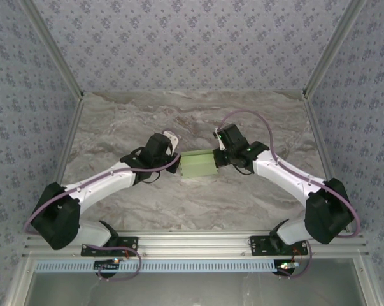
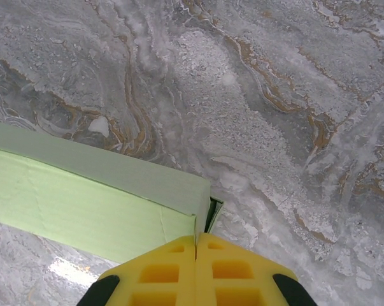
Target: Fold the paper box
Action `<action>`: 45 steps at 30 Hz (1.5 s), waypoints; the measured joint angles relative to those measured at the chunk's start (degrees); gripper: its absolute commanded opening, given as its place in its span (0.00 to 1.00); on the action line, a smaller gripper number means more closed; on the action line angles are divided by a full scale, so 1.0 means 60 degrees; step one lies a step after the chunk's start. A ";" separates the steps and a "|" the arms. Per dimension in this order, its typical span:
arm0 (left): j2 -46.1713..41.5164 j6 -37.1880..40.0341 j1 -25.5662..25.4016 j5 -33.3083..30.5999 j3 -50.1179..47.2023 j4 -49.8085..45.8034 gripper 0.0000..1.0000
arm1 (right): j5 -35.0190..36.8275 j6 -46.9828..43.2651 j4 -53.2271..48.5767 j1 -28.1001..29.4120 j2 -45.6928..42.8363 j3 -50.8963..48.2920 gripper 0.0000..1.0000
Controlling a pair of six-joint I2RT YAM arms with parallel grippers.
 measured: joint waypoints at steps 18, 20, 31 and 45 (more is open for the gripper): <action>0.0069 -0.2044 -0.0372 -0.1042 0.0062 0.0047 0.00 | 0.0568 0.0433 0.0390 0.0412 -0.0233 -0.0437 0.01; 0.0069 -0.2135 -0.0372 -0.1013 0.0062 0.0047 0.00 | 0.0586 0.0433 0.0397 0.0412 -0.0233 -0.0437 0.01; 0.0069 -0.2310 -0.0368 -0.0943 0.0080 0.0000 0.00 | 0.0754 0.0430 0.0408 0.0503 -0.0233 -0.0481 0.01; 0.0069 -0.3024 -0.0368 -0.0831 0.0076 0.0025 0.00 | 0.0856 0.0430 0.0437 0.0535 -0.0233 -0.0510 0.01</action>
